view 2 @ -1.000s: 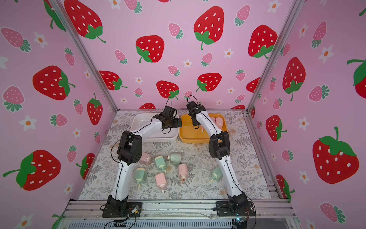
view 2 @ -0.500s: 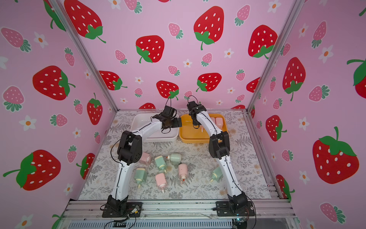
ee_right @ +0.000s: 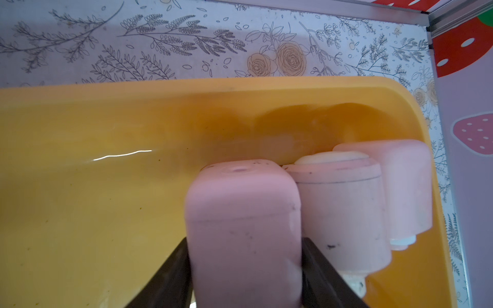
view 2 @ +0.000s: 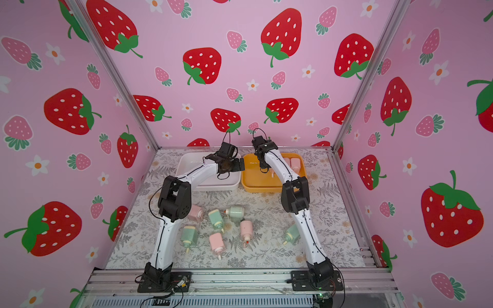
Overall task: Place the pencil sharpeners by color into the storage box
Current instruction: Place the pencil sharpener in the storage box.
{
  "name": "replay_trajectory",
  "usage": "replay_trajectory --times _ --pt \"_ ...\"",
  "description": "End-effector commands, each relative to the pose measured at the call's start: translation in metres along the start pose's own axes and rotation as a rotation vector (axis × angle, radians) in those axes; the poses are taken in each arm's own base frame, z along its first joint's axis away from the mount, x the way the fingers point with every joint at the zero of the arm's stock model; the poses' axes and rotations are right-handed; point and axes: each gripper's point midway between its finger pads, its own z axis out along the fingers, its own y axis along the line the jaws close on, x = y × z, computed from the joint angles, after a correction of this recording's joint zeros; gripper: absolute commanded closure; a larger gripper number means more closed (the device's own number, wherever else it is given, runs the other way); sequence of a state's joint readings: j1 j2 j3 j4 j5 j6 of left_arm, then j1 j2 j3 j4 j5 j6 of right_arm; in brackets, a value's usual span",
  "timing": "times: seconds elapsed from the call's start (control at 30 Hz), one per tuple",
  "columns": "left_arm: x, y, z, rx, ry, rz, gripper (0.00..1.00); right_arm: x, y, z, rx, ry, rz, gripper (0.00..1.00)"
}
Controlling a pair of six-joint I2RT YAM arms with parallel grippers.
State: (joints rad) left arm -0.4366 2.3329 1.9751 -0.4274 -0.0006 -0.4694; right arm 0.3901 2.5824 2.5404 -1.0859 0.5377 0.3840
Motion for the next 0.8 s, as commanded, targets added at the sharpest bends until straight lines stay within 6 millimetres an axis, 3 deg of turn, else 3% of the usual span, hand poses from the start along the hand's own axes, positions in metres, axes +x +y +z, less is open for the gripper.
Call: replay_trajectory --times 0.0,0.4,0.53,0.77 --pt "0.001 0.005 0.002 -0.019 0.009 -0.002 0.00 -0.001 -0.015 -0.002 0.050 0.000 -0.019 0.34" --pt "0.003 0.005 0.003 -0.019 0.020 -0.002 0.01 -0.017 -0.018 -0.035 0.040 -0.072 -0.047 0.30" --pt "0.002 0.006 0.003 -0.020 0.018 -0.003 0.01 -0.020 -0.010 -0.044 0.049 -0.118 -0.119 0.10" --pt "0.004 0.009 0.003 -0.022 0.021 -0.010 0.00 -0.012 -0.008 -0.028 0.162 -0.120 -0.250 0.00"
